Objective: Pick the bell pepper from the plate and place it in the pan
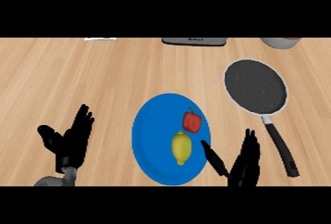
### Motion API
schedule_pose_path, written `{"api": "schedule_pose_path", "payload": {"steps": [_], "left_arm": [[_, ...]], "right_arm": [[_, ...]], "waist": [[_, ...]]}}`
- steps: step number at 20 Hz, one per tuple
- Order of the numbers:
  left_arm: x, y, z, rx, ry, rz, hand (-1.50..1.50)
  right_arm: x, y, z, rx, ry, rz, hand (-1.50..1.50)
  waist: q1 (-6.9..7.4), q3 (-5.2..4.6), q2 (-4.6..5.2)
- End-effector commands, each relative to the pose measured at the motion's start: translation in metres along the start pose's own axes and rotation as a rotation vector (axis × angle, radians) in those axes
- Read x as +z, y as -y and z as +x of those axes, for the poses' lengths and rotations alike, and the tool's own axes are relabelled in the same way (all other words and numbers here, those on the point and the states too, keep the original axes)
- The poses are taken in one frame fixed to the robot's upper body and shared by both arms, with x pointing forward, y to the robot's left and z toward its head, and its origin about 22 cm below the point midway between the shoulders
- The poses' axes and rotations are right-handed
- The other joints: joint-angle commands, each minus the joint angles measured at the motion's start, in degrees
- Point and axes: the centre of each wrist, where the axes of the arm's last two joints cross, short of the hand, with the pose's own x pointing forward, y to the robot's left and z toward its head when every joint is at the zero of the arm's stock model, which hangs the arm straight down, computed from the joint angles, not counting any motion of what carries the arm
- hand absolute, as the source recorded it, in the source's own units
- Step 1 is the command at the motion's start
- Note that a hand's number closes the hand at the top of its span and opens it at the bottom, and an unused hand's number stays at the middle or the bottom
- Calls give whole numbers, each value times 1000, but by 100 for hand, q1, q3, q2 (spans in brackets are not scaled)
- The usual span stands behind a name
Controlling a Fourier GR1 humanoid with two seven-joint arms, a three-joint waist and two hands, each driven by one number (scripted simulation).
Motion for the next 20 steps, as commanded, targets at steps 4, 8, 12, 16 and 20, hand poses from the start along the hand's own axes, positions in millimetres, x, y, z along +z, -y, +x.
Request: {"api": "schedule_pose_path", "payload": {"steps": [4,8,12,16,20], "left_arm": [[3,3,-5,-12,-26,-12,0],[5,12,-6,1,-25,-24,0],[4,8,-4,-8,-39,-35,0],[6,16,-6,-9,-51,-44,0],[6,10,-8,1,-49,-30,0]], "right_arm": [[-26,-8,25,193,-101,105,-150],[-33,-16,41,370,-202,172,-150],[-36,-17,89,485,-299,285,-150],[-31,-14,140,579,-324,318,-150],[-28,-10,175,601,-296,297,-150]], "waist": [[92,61,24],[160,83,16],[255,126,-6],[209,150,-42],[125,153,-49]]}}
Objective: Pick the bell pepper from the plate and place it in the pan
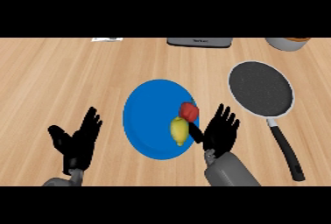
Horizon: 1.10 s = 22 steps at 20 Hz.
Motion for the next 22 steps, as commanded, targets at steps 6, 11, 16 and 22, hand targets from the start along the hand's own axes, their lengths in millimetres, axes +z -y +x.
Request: {"api": "schedule_pose_path", "payload": {"steps": [6,11,16,22], "left_arm": [[-3,0,2,16,1,16,0],[8,-3,-5,1,-17,21,0],[11,5,0,5,-3,19,0],[3,-19,-10,12,-6,38,0]], "right_arm": [[21,24,52,90,-81,-26,-150],[16,23,53,114,-93,-40,-150],[11,11,45,102,-130,-8,-150],[34,4,58,156,16,-78,150]], "waist": [[-143,33,25],[-154,35,1],[-140,43,11],[-213,38,41]]}}
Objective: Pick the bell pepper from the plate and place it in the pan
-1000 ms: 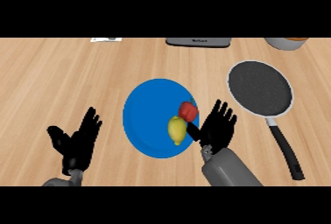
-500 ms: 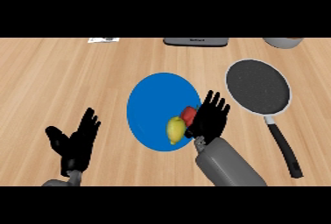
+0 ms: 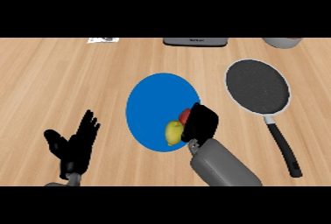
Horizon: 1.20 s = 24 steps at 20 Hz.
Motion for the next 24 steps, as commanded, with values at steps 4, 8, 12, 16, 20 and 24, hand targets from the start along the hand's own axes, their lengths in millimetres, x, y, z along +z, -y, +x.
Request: {"api": "schedule_pose_path", "payload": {"steps": [4,8,12,16,20,24], "left_arm": [[2,9,0,-10,-2,-2,0],[3,-13,-2,-9,-10,7,0],[3,-3,-1,1,-9,10,0],[14,-18,4,8,-6,29,0],[5,-14,-1,11,10,29,0],[-1,-18,0,4,18,38,0]], "right_arm": [[8,1,18,35,-168,-41,150],[21,-17,14,77,213,125,150],[52,-18,12,106,597,295,150],[38,-23,-4,152,634,291,150],[42,8,16,119,689,69,150],[57,40,20,1,703,-175,150]], "waist": [[-19,5,30],[-26,11,60],[-41,11,61],[-137,10,29],[-177,7,29],[-242,4,9]]}}
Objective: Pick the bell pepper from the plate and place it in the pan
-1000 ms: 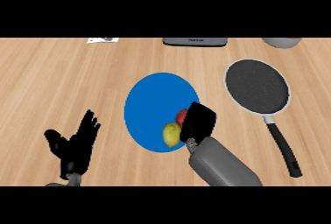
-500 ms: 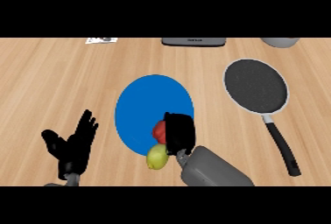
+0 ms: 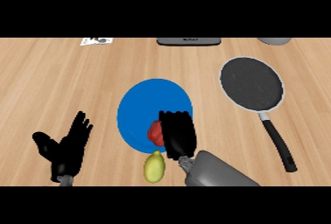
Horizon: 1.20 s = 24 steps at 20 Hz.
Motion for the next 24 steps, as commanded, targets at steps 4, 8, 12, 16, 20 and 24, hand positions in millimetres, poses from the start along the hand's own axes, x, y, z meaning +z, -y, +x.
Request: {"api": "schedule_pose_path", "payload": {"steps": [4,8,12,16,20,24], "left_arm": [[10,-4,-15,10,-8,18,0],[10,-1,-12,3,11,27,0],[-5,9,0,10,-11,12,0],[-6,8,7,6,6,-4,0],[10,10,1,6,-12,-13,0],[3,6,-3,0,-3,7,0]], "right_arm": [[25,70,7,-75,-39,-381,150],[35,106,0,-137,-125,-415,150],[14,116,-39,-156,-156,-429,150],[-3,123,-55,-250,-186,-446,150],[-27,127,-112,-263,-215,-474,150],[-59,108,-140,-186,-271,-505,150]], "waist": [[-128,-1,-48],[-39,2,-8],[0,3,24],[25,3,32],[52,6,34],[76,5,49]]}}
